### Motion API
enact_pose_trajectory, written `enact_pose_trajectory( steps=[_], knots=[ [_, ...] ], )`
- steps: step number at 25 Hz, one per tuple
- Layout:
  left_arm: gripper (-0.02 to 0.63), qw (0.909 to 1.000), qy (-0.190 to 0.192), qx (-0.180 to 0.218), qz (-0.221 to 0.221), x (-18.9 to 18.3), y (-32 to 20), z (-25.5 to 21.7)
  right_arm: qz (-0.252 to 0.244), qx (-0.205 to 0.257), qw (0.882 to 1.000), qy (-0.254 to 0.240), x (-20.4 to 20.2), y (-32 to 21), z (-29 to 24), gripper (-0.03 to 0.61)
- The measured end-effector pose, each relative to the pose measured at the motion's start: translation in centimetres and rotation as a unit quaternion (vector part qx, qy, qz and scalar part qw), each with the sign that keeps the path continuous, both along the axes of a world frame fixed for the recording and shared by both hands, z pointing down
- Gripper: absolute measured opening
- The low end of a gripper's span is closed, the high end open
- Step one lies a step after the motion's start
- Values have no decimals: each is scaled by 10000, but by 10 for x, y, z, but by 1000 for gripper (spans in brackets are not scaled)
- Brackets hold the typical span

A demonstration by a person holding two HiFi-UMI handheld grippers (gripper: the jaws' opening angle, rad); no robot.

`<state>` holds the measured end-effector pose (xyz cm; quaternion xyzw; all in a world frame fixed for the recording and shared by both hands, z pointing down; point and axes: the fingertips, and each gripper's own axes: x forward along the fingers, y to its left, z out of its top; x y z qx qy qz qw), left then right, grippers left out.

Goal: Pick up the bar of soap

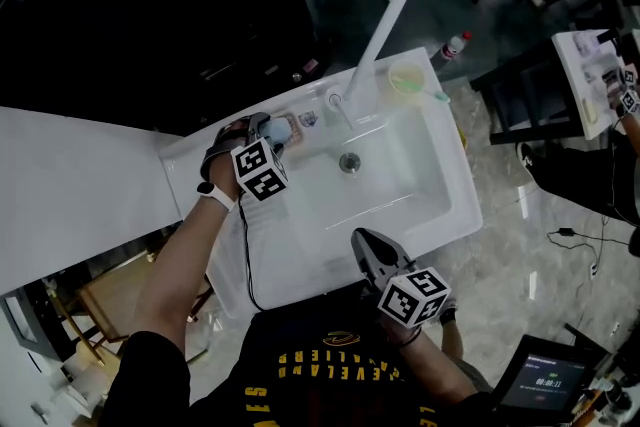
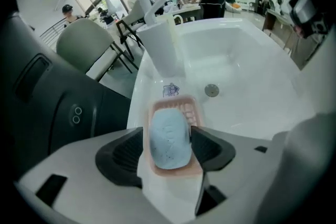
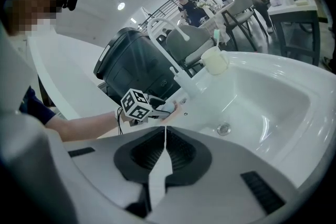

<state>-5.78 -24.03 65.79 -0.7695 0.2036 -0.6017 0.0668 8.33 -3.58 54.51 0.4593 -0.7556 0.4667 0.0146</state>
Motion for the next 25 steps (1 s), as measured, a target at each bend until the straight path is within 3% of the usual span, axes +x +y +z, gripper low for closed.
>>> enact_pose_trajectory(
  steps=[3,9,19,25],
  knots=[
    [295,9980,-433,293,367,2,-5,4,80,-57,9999,-97,2,0,2,20],
    [278,9937,-693,768,435,-2,-13,1,194,-98,9996,-168,5,0,3,20],
    [272,9957,-681,492,378,0,-14,7,246,-157,9990,-345,4,-1,5,20],
    [265,9985,-152,520,-8,-8,-19,4,298,-137,9990,-311,13,2,7,20]
  ],
)
